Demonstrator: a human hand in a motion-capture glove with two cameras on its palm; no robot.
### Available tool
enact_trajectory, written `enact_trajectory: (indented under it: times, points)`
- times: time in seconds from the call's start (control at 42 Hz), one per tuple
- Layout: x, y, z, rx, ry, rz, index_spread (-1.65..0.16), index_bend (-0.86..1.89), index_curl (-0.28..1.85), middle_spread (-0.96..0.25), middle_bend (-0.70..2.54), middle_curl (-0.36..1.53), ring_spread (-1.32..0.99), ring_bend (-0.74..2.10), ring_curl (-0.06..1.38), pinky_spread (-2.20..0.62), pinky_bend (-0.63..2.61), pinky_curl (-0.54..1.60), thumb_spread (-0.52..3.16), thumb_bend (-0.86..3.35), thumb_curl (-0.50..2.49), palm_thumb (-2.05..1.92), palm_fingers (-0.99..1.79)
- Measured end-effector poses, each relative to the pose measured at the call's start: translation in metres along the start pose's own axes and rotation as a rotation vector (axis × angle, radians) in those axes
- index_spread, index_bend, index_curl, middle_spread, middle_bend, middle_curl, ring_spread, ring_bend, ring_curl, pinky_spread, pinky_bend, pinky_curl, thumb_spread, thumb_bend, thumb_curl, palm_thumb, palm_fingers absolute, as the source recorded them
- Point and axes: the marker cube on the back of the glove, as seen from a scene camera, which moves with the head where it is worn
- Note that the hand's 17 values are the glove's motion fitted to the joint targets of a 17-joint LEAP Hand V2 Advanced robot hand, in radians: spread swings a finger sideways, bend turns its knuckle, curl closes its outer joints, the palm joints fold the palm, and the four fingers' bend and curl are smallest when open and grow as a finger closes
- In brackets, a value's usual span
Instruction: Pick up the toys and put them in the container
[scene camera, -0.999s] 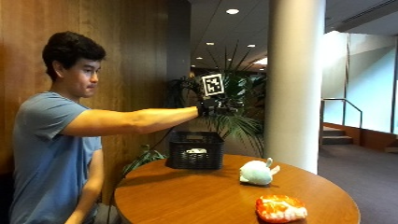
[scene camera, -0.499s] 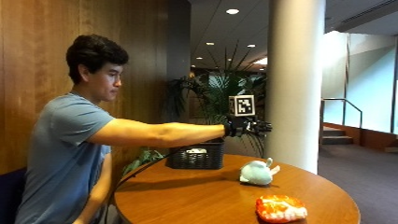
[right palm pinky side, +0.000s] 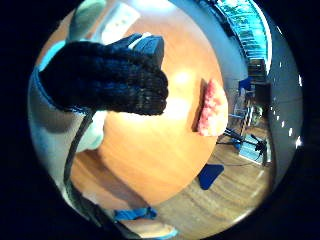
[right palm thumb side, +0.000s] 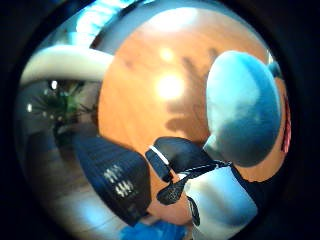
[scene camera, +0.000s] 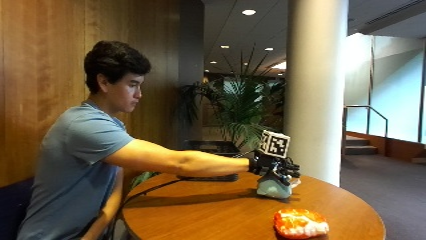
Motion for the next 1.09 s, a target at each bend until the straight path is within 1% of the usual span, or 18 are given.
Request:
enact_trajectory:
  times: [0.048, 0.071, 0.143, 0.238, 0.285, 0.357, 0.404, 0.428, 0.476, 0.499, 0.523, 0.547, 0.666, 0.785, 0.88, 0.927, 0.999, 1.094]
  points:
    - [-0.007, 0.002, 0.009, -0.029, -0.023, -0.135, -0.28, 0.06, 0.16, 0.02, 0.1, 0.24, 0.08, 0.24, 0.27, 0.09, 1.4, 0.37, 1.1, -0.02, 0.26, 0.0, -0.27]
    - [-0.009, 0.002, 0.013, -0.044, -0.022, -0.148, -0.28, 0.06, 0.16, 0.02, 0.09, 0.24, 0.08, 0.23, 0.27, 0.09, 1.41, 0.38, 1.1, -0.01, 0.27, 0.01, -0.28]
    - [-0.007, -0.002, 0.029, -0.082, 0.008, -0.074, -0.28, 0.06, 0.15, 0.02, 0.09, 0.23, 0.08, 0.22, 0.27, 0.08, 1.44, 0.38, 1.09, -0.01, 0.27, 0.03, -0.28]
    - [-0.016, 0.001, 0.039, -0.088, 0.008, -0.203, -0.28, 0.07, 0.15, 0.02, 0.08, 0.21, 0.08, 0.21, 0.27, 0.07, 1.48, 0.39, 1.1, 0.03, 0.3, 0.13, -0.28]
    - [-0.019, 0.001, 0.043, -0.08, 0.024, -0.219, -0.28, 0.06, 0.14, 0.02, 0.07, 0.2, 0.08, 0.23, 0.28, 0.06, 1.5, 0.39, 1.11, 0.05, 0.31, 0.18, -0.26]
    - [-0.016, 0.002, 0.047, -0.048, 0.035, -0.223, -0.29, 0.05, 0.13, 0.02, 0.05, 0.18, 0.08, 0.38, 0.31, 0.02, 1.52, 0.4, 1.12, 0.09, 0.32, 0.27, -0.16]
    - [-0.016, 0.001, 0.049, -0.018, 0.026, -0.22, -0.3, 0.04, 0.12, 0.02, 0.06, 0.16, 0.06, 0.62, 0.38, -0.07, 1.51, 0.39, 1.13, 0.13, 0.34, 0.36, 0.02]
    - [-0.017, 0.0, 0.05, -0.003, 0.025, -0.21, -0.3, 0.06, 0.12, 0.02, 0.06, 0.16, 0.07, 0.59, 0.36, -0.05, 1.52, 0.39, 1.13, 0.11, 0.34, 0.35, -0.09]
    - [-0.016, -0.003, 0.052, 0.027, 0.038, -0.151, -0.32, 0.12, 0.13, 0.0, 0.11, 0.16, 0.01, 0.82, 0.43, -0.16, 1.51, 0.39, 1.13, 0.13, 0.34, 0.4, 0.22]
    - [-0.014, -0.005, 0.054, 0.043, 0.046, -0.103, -0.32, 0.09, 0.11, 0.01, 0.1, 0.15, 0.01, 0.81, 0.41, -0.16, 1.52, 0.37, 1.13, 0.13, 0.34, 0.41, 0.15]
    - [-0.013, -0.008, 0.054, 0.059, 0.048, -0.059, -0.33, 0.12, 0.13, 0.0, 0.12, 0.15, -0.02, 0.88, 0.44, -0.19, 1.52, 0.37, 1.13, 0.13, 0.34, 0.42, 0.23]
    - [-0.011, -0.009, 0.055, 0.074, 0.037, -0.044, -0.33, 0.19, 0.14, -0.02, 0.2, 0.17, -0.06, 0.92, 0.45, -0.24, 1.47, 0.36, 1.13, 0.14, 0.35, 0.44, 0.44]
    - [-0.01, -0.005, 0.055, 0.159, -0.076, -0.205, -0.34, 0.22, 0.16, -0.07, 0.29, 0.22, -0.17, 1.01, 0.47, -0.33, 1.35, 0.33, 1.18, 0.2, 0.39, 0.57, 0.73]
    - [-0.013, -0.009, 0.054, 0.277, -0.15, -0.193, -0.34, 0.26, 0.2, -0.14, 0.4, 0.27, -0.26, 1.01, 0.49, -0.38, 1.21, 0.31, 1.01, 0.22, 0.46, 0.68, 0.86]
    - [-0.011, -0.011, 0.052, 0.331, -0.168, -0.206, -0.33, 0.35, 0.24, -0.21, 0.49, 0.31, -0.31, 1.06, 0.51, -0.4, 1.11, 0.3, 0.86, 0.21, 0.52, 0.72, 1.07]
    - [-0.01, -0.011, 0.051, 0.336, -0.156, -0.203, -0.32, 0.36, 0.26, -0.24, 0.52, 0.33, -0.32, 1.07, 0.51, -0.4, 1.09, 0.31, 0.79, 0.2, 0.54, 0.73, 1.08]
    - [-0.012, -0.011, 0.048, 0.323, -0.151, -0.183, -0.32, 0.4, 0.29, -0.27, 0.63, 0.37, -0.33, 1.13, 0.54, -0.41, 1.05, 0.32, 0.69, 0.2, 0.58, 0.75, 1.21]
    - [-0.012, -0.005, 0.04, 0.277, -0.13, -0.166, -0.32, 0.44, 0.32, -0.3, 0.73, 0.42, -0.35, 1.16, 0.56, -0.41, 1.05, 0.34, 0.57, 0.2, 0.62, 0.77, 1.2]
